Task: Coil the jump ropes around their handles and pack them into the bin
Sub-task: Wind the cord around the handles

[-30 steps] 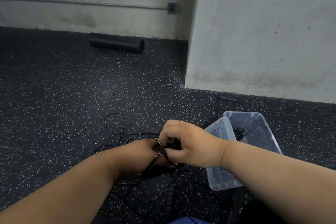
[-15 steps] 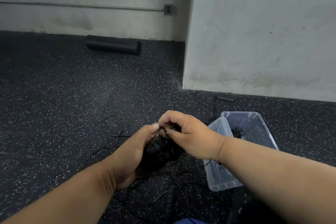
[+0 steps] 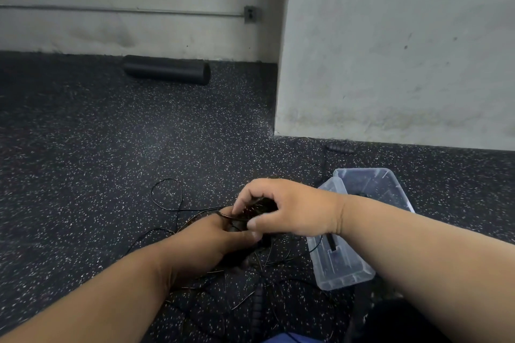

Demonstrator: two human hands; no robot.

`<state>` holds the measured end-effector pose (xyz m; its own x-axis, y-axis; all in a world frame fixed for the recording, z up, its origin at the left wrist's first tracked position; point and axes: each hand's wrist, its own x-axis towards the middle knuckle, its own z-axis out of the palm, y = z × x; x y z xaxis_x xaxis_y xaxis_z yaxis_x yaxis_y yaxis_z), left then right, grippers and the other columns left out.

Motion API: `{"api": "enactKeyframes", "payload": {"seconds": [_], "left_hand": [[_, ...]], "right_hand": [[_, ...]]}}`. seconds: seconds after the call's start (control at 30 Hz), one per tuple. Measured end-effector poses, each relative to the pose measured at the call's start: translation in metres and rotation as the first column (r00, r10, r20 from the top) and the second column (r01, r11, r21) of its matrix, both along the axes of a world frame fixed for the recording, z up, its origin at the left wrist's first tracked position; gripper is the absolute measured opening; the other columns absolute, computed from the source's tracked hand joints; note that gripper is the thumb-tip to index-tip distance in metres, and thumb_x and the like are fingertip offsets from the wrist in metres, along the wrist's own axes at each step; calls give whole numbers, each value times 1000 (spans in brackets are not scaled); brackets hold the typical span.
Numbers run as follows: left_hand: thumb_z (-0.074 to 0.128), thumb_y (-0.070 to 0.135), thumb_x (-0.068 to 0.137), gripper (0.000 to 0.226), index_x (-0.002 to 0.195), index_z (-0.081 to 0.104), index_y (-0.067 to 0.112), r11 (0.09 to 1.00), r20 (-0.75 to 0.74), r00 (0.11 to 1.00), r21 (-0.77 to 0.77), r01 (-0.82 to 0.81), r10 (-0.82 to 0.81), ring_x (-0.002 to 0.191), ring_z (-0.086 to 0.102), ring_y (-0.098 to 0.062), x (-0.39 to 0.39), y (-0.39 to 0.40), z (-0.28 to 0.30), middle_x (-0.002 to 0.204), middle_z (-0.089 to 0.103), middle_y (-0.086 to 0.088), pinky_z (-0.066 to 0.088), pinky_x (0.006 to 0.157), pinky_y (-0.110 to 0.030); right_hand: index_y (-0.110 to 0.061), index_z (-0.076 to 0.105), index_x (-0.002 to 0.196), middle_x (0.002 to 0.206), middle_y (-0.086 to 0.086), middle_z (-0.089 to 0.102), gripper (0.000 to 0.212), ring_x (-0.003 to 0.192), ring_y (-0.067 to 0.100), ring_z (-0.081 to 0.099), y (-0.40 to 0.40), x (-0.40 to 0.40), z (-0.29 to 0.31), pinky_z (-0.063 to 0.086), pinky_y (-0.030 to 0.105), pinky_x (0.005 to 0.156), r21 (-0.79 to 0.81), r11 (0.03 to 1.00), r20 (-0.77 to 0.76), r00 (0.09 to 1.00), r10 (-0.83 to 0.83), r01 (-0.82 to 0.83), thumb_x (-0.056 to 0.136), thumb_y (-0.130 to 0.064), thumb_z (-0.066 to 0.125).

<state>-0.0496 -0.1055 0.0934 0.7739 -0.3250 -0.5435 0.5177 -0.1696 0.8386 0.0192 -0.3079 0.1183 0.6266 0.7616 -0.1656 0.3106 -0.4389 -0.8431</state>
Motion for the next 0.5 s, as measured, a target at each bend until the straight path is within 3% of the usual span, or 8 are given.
{"api": "enactKeyframes", "payload": {"seconds": [0.1, 0.23, 0.33, 0.4, 0.47, 0.5], "left_hand": [[77, 14, 94, 43, 132, 60, 24, 993, 71, 994, 85, 81, -87, 94, 66, -25, 1, -1, -1, 113, 76, -18, 57, 94, -50], [79, 12, 93, 50, 133, 57, 33, 968, 95, 975, 174, 183, -201, 87, 61, -22, -1, -5, -2, 100, 71, -4, 53, 79, -34], [83, 34, 84, 50, 128, 61, 43, 920, 108, 953, 311, 239, -284, 103, 73, -19, -1, -5, -7, 114, 77, 2, 59, 98, -45], [82, 47, 80, 59, 132, 55, 52, 897, 80, 944, 347, 275, -320, 106, 73, -16, -2, -5, -7, 117, 77, 6, 59, 98, -48], [79, 57, 76, 72, 133, 37, 70, 898, 82, 941, 334, 286, -330, 105, 74, -18, -2, -5, -7, 118, 76, 8, 61, 94, -49], [77, 55, 79, 69, 131, 35, 72, 907, 115, 939, 321, 274, -324, 101, 74, -22, -2, -4, -6, 116, 77, 4, 61, 92, -53]], "right_hand": [[-33, 71, 118, 123, -15, 61, 32, 121, 4, 57, -2, 0, -6, 44, 31, 110, -79, 996, 219, 974, 58, -41, 87, -27, 78], [-34, 75, 103, 113, -17, 61, 27, 110, 3, 55, -1, -3, -12, 45, 26, 100, -123, 992, 420, 904, 86, -37, 82, -49, 83], [-26, 75, 83, 101, -12, 64, 15, 94, 5, 53, 6, -9, -13, 39, 21, 85, -111, 993, 528, 844, 95, -42, 86, -39, 82], [-22, 72, 80, 94, -10, 65, 15, 87, 4, 57, 7, -12, -7, 43, 19, 81, -63, 998, 432, 901, 31, -4, 91, -30, 77], [-14, 69, 80, 82, -7, 65, 19, 70, 6, 61, 4, -8, 1, 49, 20, 64, 46, 979, 109, 973, -204, 200, 95, -26, 71], [-10, 66, 77, 75, -1, 62, 21, 64, 11, 60, 1, -4, 4, 49, 24, 56, 108, 934, -120, 937, -327, 340, 94, -23, 68]]}}
